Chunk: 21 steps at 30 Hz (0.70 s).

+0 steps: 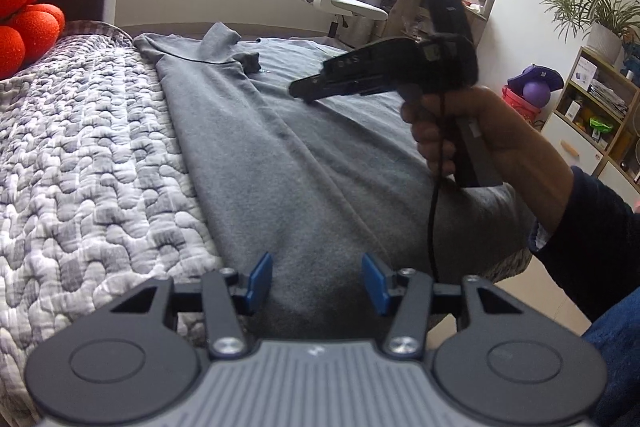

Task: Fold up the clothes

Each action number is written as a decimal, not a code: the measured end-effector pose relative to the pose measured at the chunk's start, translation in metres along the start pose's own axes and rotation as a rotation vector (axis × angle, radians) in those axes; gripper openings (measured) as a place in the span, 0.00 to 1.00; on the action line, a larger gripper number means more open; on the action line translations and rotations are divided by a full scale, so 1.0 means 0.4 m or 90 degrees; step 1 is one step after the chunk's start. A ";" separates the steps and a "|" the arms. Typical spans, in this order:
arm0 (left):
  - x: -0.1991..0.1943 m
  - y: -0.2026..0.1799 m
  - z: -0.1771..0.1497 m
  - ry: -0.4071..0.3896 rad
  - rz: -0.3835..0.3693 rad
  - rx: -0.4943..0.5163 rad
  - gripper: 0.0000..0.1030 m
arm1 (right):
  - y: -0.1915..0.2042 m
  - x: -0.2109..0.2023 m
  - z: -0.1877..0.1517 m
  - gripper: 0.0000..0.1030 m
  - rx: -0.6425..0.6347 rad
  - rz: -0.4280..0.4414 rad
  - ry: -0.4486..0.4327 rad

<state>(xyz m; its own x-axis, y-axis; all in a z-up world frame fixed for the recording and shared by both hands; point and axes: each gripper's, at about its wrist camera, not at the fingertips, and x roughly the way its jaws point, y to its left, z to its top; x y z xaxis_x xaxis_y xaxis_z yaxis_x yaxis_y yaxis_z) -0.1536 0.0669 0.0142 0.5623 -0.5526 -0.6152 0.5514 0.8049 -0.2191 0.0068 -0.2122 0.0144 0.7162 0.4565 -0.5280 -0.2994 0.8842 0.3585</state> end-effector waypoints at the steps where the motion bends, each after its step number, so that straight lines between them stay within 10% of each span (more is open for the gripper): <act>1: -0.003 0.003 0.008 -0.005 0.002 -0.001 0.50 | -0.027 -0.030 -0.006 0.35 0.015 -0.002 -0.013; 21: 0.234 0.005 0.226 0.009 0.063 -0.049 0.49 | -0.233 -0.504 -0.285 0.41 0.051 -0.081 -0.051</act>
<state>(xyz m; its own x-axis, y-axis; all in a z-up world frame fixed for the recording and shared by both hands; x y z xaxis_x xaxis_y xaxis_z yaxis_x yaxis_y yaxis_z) -0.0440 -0.0026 0.0247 0.6029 -0.4667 -0.6471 0.4439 0.8701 -0.2140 -0.1816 -0.3754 -0.0004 0.7938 0.3294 -0.5113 -0.1545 0.9223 0.3544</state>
